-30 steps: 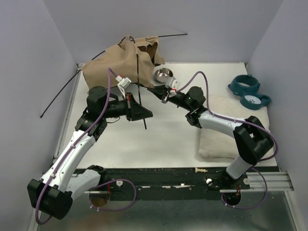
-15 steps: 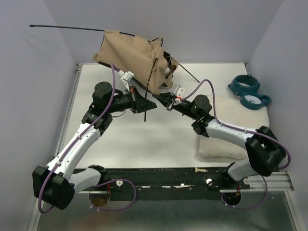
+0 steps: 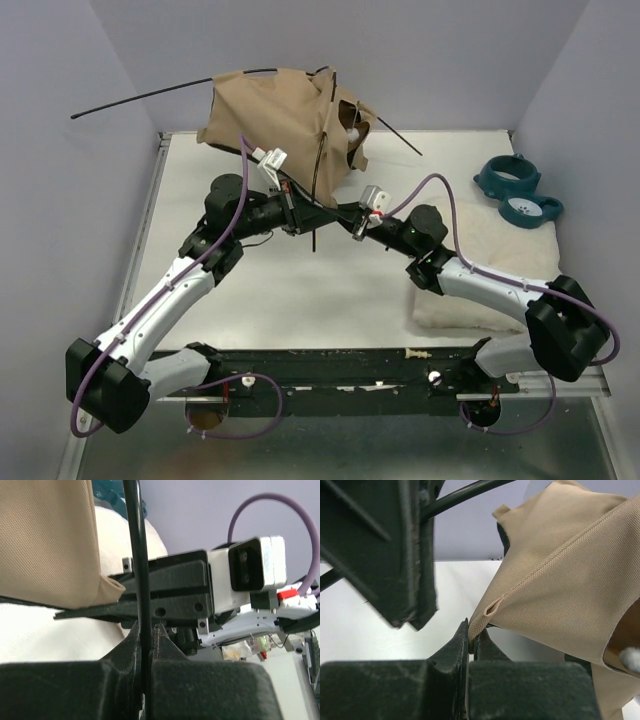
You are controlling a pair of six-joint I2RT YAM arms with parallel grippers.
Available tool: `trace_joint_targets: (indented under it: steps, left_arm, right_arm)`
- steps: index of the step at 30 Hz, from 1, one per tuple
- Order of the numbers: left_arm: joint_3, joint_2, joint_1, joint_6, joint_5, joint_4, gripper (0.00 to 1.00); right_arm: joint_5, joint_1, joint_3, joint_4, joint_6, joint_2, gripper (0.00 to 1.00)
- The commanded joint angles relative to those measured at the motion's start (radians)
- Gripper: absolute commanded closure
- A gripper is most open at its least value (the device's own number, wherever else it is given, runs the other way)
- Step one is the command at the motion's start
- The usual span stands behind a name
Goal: Set up the pet tent
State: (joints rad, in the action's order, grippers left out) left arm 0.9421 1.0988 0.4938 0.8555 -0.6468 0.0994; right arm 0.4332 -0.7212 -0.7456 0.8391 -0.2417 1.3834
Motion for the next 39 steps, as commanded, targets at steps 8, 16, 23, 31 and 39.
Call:
trace_joint_targets:
  steps: [8,16,23,31,39]
  left_arm:
    - [0.139,0.082,-0.005,0.007,0.432,0.256,1.0]
    - [0.161,0.137,0.031,-0.009,0.429,0.373,1.0]
    - [0.139,0.168,0.058,-0.079,0.423,0.531,1.0]
    - [0.193,0.231,0.06,-0.139,0.444,0.554,1.0]
    - [0.242,0.26,0.063,-0.133,0.443,0.533,1.0]
  right_arm:
    - [0.185,-0.087,0.083,-0.127,0.018,-0.07,0.99]
    - [0.193,-0.112,0.112,-0.132,0.067,-0.081,0.99]
    - [0.203,-0.124,0.153,-0.146,0.084,-0.115,0.99]
    - [0.205,-0.141,0.189,-0.158,0.088,-0.139,0.99]
    - [0.196,-0.147,0.203,-0.186,0.07,-0.144,0.99]
